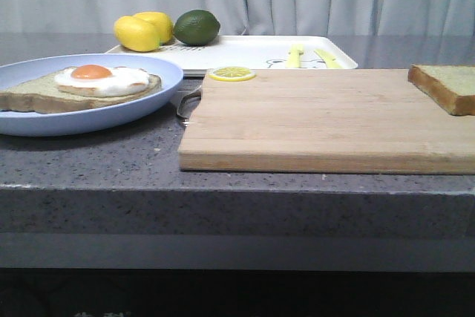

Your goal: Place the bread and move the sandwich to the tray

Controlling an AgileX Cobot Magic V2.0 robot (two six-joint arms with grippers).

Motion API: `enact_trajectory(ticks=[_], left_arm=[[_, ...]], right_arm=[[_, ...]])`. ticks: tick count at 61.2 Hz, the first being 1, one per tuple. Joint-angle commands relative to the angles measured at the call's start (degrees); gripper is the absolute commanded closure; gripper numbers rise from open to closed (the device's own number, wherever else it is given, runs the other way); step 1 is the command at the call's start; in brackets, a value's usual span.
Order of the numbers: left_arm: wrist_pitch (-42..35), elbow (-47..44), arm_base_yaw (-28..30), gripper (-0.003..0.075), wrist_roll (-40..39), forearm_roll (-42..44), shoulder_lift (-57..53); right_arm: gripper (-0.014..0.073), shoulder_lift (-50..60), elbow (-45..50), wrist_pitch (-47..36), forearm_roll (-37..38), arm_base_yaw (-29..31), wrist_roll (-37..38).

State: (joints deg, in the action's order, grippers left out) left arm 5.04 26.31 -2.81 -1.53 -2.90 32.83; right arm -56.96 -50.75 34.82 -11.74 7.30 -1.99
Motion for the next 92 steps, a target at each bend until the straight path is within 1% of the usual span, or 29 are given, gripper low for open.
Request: enact_trajectory(ticks=[1, 8, 13, 20, 24, 30, 35, 48, 58, 61, 64, 65, 67, 68, 73, 74, 77, 84, 92], left_arm=[[-5.4, 1.8, -0.1, 0.0135, -0.1, -0.5, 0.3], [-5.4, 1.8, -0.1, 0.0135, -0.1, -0.5, 0.3], [-5.4, 1.8, -0.1, 0.0135, -0.1, -0.5, 0.3], [-5.4, 1.8, -0.1, 0.0135, -0.1, -0.5, 0.3], [-5.4, 1.8, -0.1, 0.0135, -0.1, -0.5, 0.3], [-5.4, 1.8, -0.1, 0.0135, -0.1, -0.5, 0.3], [-5.4, 1.8, -0.1, 0.0135, -0.1, -0.5, 0.3], [-5.4, 1.8, -0.1, 0.0135, -0.1, -0.5, 0.3], [-5.4, 1.8, -0.1, 0.0135, -0.1, -0.5, 0.3], [-5.4, 1.8, -0.1, 0.0135, -0.1, -0.5, 0.3], [-5.4, 1.8, -0.1, 0.0135, -0.1, -0.5, 0.3], [-5.4, 1.8, -0.1, 0.0135, -0.1, -0.5, 0.3], [-5.4, 1.8, -0.1, 0.0135, -0.1, -0.5, 0.3], [-5.4, 1.8, -0.1, 0.0135, -0.1, -0.5, 0.3], [-5.4, 1.8, -0.1, 0.0135, -0.1, -0.5, 0.3], [-5.4, 1.8, -0.1, 0.0135, -0.1, -0.5, 0.3], [-5.4, 1.8, -0.1, 0.0135, -0.1, -0.5, 0.3], [-5.4, 1.8, -0.1, 0.0135, -0.1, -0.5, 0.3], [-5.4, 1.8, -0.1, 0.0135, -0.1, -0.5, 0.3]], right_arm=[[0.0056, -5.5, -5.8, 1.1, -0.1, 3.7, -0.1], [0.0056, -12.5, -10.4, 7.3, -3.2, 8.5, 0.1], [0.0056, -16.5, -12.1, 9.2, -6.4, 11.5, -1.2], [0.0056, -21.7, -13.2, 11.0, -12.8, 14.5, -6.8], [0.0056, -24.9, -13.5, 13.2, -19.1, 16.2, -11.6], [0.0056, -27.7, -13.5, 15.2, -26.5, 16.6, -17.9], [0.0056, -29.4, -13.5, 15.6, -30.3, 16.6, -20.9], [0.0056, -32.6, -13.5, 16.0, -30.5, 16.6, -21.5], [0.0066, -32.7, -13.6, 16.7, -31.0, 16.6, -21.6], [0.0117, -32.7, -13.6, 17.3, -31.5, 16.6, -21.6], [0.0222, -32.5, -13.6, 17.5, -31.9, 16.6, -21.6], [0.0280, -32.3, -13.6, 17.5, -32.1, 16.6, -21.6], [0.0365, -31.9, -13.6, 17.5, -32.1, 16.6, -21.6], [0.0431, -31.7, -13.6, 17.5, -32.2, 16.6, -21.6], [0.0654, -30.1, -13.6, 17.5, -32.5, 16.6, -21.6], [0.0669, -29.7, -13.6, 17.3, -32.7, 16.6, -21.6], [0.0652, -28.4, -13.9, 17.2, -33.2, 16.6, -21.6], [0.0652, -24.9, -15.0, 17.3, -35.1, 16.6, -21.6], [0.0652, -21.0, -16.1, 18.3, -41.2, 16.6, -21.6]])
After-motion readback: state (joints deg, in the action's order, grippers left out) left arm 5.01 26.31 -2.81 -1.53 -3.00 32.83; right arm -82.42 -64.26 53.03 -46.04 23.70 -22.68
